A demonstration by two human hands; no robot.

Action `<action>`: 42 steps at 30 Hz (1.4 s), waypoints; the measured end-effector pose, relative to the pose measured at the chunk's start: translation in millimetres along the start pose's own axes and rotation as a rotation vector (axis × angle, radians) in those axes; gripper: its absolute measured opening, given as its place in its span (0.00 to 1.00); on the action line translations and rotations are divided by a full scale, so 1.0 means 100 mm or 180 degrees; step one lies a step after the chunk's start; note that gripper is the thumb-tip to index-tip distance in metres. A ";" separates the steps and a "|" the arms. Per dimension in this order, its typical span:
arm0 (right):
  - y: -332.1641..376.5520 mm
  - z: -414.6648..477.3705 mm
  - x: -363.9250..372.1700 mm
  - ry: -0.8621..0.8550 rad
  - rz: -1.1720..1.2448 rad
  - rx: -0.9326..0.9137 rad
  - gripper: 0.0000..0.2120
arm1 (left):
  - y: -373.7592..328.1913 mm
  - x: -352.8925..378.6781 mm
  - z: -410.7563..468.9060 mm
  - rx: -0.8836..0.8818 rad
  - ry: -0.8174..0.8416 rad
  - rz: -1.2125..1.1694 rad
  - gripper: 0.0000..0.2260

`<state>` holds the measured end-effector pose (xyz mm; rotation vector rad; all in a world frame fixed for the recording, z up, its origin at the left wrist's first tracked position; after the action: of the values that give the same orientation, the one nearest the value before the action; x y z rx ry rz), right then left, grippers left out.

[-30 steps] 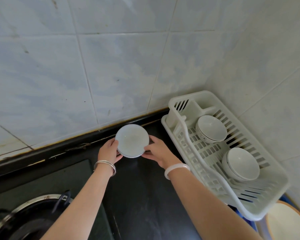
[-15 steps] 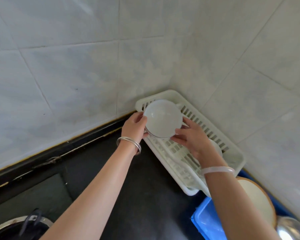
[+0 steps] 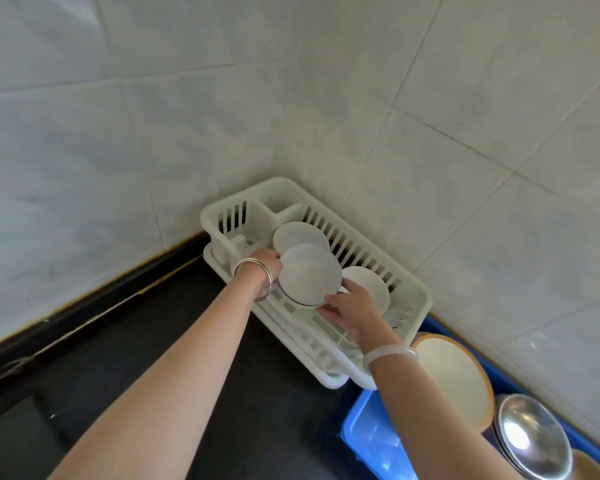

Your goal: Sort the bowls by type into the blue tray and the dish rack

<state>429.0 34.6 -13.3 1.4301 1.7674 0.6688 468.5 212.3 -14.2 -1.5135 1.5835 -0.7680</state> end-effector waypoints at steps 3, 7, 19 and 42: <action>-0.10 0.08 0.04 -0.0067 -0.0033 0.0100 0.26 | 0.09 0.02 0.13 -0.0192 -0.0026 0.0388 0.14; -0.20 0.14 0.04 -0.0099 -0.0293 0.0143 0.24 | 0.16 0.08 0.27 -0.0362 0.0054 0.0664 0.13; -0.35 0.22 0.02 -0.0193 -0.0576 0.0341 0.24 | 0.17 0.21 0.34 -0.0861 0.0343 0.0742 0.10; 0.24 -0.85 -0.56 -0.0206 -0.0157 -0.0763 0.10 | -0.18 0.38 -0.58 0.0500 -0.0494 0.1290 0.20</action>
<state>378.6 -9.0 67.6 1.2285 1.6077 0.7717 428.3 167.3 24.7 -1.0650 1.6014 -0.5174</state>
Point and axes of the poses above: each hand's wrist, its own z-axis towards the middle knuckle, its own x-axis out of the palm, y = z × x, the point moved 6 cm from there along z, towards the middle knuckle, and after that the axes turned 13 degrees about -z, right-handed, at the moved point
